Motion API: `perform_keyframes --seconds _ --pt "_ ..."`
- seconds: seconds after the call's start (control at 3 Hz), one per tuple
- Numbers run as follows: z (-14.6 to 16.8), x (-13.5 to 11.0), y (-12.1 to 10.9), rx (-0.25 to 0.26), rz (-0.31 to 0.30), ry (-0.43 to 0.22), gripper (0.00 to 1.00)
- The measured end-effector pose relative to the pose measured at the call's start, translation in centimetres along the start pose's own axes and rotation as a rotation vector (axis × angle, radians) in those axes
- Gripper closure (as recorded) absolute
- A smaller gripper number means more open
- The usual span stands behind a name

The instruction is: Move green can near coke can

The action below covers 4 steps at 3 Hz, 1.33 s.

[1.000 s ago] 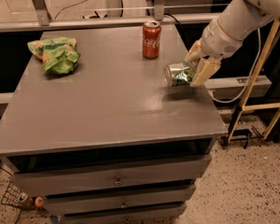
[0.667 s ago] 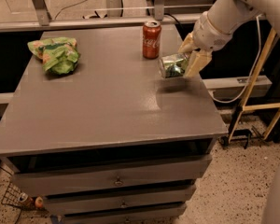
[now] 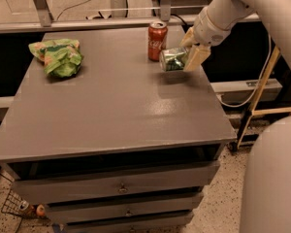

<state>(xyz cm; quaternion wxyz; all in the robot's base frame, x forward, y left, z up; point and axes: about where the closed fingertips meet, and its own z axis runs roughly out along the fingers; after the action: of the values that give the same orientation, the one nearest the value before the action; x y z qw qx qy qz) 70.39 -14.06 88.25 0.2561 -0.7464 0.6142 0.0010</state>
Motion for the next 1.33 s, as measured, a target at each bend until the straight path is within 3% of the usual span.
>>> perform_keyframes --seconds 1.0,1.33 --pt "3.7 0.7 -3.5 0.0 0.04 -0.059 1.0" --pt "4.1 0.7 -3.8 0.001 0.041 -0.064 0.88"
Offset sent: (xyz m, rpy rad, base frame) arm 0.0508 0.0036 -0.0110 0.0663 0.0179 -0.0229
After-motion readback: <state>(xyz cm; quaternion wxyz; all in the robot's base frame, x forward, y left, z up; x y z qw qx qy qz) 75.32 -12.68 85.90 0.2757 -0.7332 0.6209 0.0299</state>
